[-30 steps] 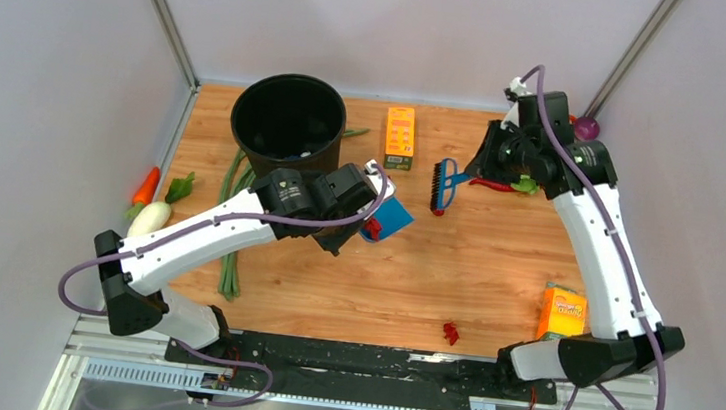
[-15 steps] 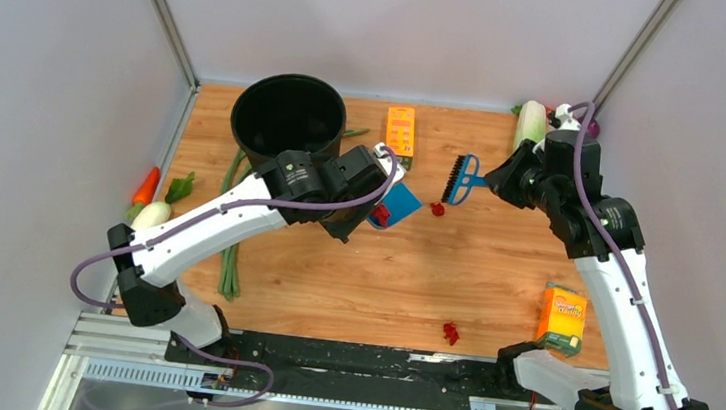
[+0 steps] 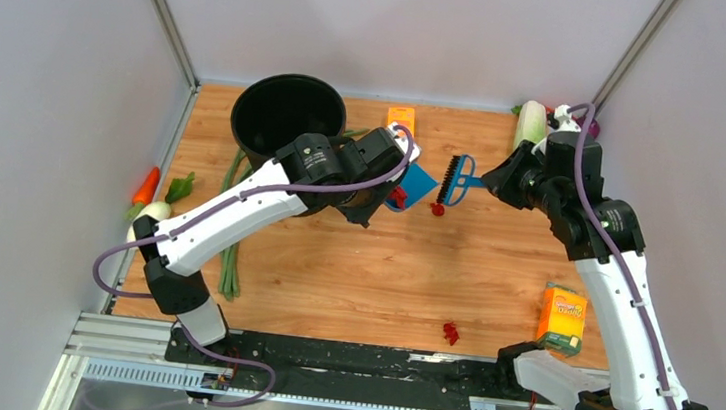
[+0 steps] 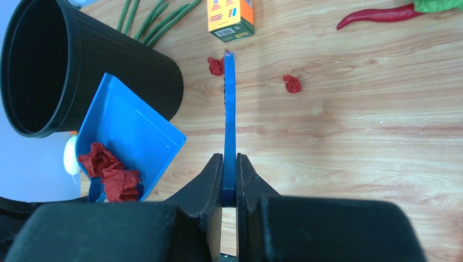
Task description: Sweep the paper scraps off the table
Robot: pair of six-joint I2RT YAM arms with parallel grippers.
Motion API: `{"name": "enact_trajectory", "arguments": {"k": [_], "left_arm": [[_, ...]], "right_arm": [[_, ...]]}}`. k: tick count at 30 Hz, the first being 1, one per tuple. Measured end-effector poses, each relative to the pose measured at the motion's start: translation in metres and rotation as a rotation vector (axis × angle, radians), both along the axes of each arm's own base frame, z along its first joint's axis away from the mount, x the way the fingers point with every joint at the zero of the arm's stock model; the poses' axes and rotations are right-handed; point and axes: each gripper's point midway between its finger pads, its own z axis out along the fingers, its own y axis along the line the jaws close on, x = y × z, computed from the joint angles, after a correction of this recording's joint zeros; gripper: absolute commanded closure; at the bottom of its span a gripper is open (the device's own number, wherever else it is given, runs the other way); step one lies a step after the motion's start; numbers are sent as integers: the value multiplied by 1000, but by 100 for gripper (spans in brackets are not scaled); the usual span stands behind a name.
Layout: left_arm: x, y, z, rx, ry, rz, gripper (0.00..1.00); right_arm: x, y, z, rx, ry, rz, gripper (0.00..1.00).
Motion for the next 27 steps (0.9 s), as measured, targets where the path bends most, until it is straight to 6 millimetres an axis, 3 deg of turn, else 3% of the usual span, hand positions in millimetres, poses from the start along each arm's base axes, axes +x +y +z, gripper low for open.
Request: {"name": "enact_trajectory", "arguments": {"k": [19, 27], "left_arm": [[21, 17, 18, -81, 3, 163, 100], [52, 30, 47, -276, 41, 305, 100]], "right_arm": [[-7, 11, 4, 54, 5, 74, 100], [-9, 13, 0, 56, 18, 90, 100]]}}
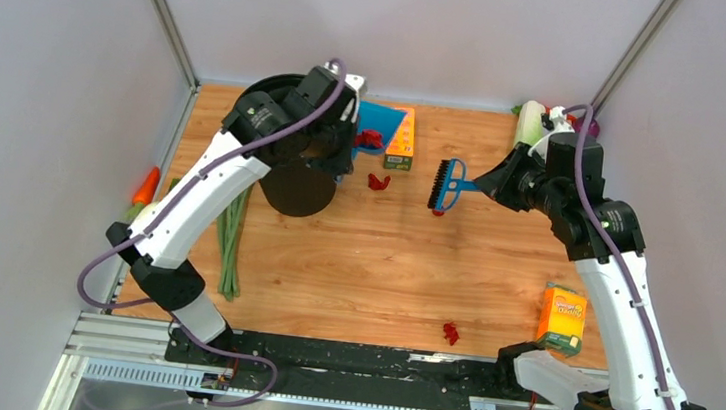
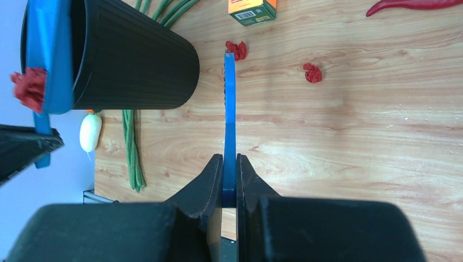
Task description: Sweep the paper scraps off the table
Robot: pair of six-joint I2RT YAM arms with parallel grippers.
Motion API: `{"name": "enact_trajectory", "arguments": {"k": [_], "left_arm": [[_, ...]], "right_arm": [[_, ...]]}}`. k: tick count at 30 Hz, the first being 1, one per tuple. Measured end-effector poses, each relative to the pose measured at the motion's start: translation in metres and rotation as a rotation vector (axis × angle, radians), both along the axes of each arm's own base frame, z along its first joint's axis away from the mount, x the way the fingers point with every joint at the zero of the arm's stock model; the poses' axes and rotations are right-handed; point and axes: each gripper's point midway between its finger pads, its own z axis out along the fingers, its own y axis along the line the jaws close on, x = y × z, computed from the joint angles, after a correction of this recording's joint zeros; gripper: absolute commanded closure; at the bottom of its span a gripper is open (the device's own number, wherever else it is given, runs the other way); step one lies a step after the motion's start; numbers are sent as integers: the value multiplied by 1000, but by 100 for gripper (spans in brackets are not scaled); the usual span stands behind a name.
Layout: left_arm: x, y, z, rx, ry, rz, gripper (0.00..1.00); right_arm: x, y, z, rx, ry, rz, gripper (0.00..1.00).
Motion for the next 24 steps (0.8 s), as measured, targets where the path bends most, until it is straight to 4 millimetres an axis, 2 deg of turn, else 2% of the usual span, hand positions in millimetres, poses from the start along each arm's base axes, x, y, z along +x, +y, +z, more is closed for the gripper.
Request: {"name": "enact_trajectory", "arguments": {"k": [5, 8, 14, 24], "left_arm": [[14, 15, 23, -137, -22, 80, 100], [15, 27, 29, -211, -19, 119, 100], [24, 45, 24, -313, 17, 186, 100], [48, 56, 9, -584, 74, 279, 100]], "right_arm": [[0, 1, -1, -5, 1, 15, 100], [-1, 2, -1, -9, 0, 24, 100], [-2, 4, -2, -11, -1, 41, 100], [-4, 6, -8, -7, 16, 61, 100]]}}
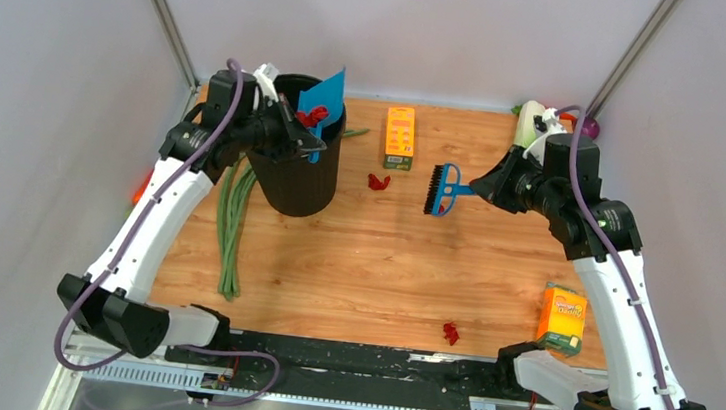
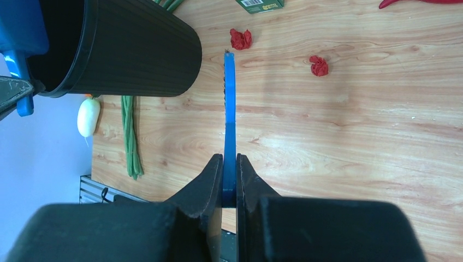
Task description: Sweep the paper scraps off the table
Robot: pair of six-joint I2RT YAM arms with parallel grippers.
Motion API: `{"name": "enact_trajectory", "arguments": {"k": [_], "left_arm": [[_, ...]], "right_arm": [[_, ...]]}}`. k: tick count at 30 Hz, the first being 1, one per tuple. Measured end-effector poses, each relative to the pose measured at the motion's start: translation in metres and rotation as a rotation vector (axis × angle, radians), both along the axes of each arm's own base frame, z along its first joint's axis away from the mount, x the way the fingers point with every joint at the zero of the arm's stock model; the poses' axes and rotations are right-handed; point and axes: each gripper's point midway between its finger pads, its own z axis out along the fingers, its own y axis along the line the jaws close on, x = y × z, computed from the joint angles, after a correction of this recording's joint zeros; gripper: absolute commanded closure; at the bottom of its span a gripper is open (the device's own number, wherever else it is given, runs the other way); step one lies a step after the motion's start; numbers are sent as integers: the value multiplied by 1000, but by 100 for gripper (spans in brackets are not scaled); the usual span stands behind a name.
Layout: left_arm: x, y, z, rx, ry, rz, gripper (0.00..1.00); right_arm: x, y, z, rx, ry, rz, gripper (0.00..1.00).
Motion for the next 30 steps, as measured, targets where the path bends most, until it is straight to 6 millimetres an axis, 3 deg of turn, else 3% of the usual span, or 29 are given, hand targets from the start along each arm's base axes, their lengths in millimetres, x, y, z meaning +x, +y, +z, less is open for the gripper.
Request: {"name": "enact_trajectory", "arguments": {"k": [9, 15, 25, 30], "left_arm": [[18, 19, 6, -280, -26, 82, 100], [24, 14, 24, -459, -78, 63, 100], [25, 27, 50, -773, -179, 64, 100], [15, 26, 78, -844, -250, -1, 100]], "right_arm": [[0, 0, -1, -4, -1, 3, 100], [0, 0, -1, -5, -2, 4, 100], [0, -1, -1, -5, -2, 3, 100], [0, -1, -1, -6, -1, 2, 100]]}}
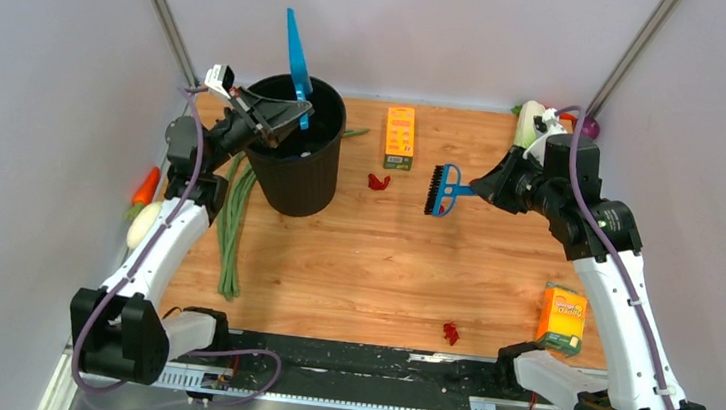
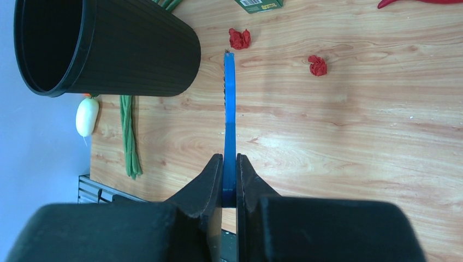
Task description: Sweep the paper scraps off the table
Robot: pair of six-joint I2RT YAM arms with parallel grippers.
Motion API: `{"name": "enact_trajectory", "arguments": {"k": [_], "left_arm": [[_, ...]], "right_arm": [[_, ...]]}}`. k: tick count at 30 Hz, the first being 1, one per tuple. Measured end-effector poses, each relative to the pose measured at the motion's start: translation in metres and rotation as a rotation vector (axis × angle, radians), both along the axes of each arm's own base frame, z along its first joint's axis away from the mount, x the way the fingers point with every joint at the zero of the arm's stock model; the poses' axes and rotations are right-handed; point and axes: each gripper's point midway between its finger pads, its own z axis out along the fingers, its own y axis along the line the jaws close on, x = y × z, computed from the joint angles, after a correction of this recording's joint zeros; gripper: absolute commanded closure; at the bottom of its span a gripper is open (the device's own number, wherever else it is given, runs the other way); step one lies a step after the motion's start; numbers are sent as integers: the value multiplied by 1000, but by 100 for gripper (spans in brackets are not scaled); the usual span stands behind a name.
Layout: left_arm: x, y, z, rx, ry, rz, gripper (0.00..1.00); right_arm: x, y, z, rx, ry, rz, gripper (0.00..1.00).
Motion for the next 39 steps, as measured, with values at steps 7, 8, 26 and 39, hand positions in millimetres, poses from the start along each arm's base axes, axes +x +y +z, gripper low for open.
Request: {"name": "enact_trajectory", "arguments": {"k": [7, 8, 26, 39], "left_arm": [[-9, -1, 31, -71, -106, -46, 100], [-8, -2, 32, -60, -101, -55, 100], [-55, 4, -14, 670, -41, -6, 100], [-96, 17, -51, 1062, -12, -26, 100]], "right_arm": [[3, 1, 0, -1, 7, 0, 100], [3, 1, 1, -1, 7, 1, 100], [44, 43, -34, 66, 180, 126, 100], [114, 79, -82, 75, 325, 158, 100]]}}
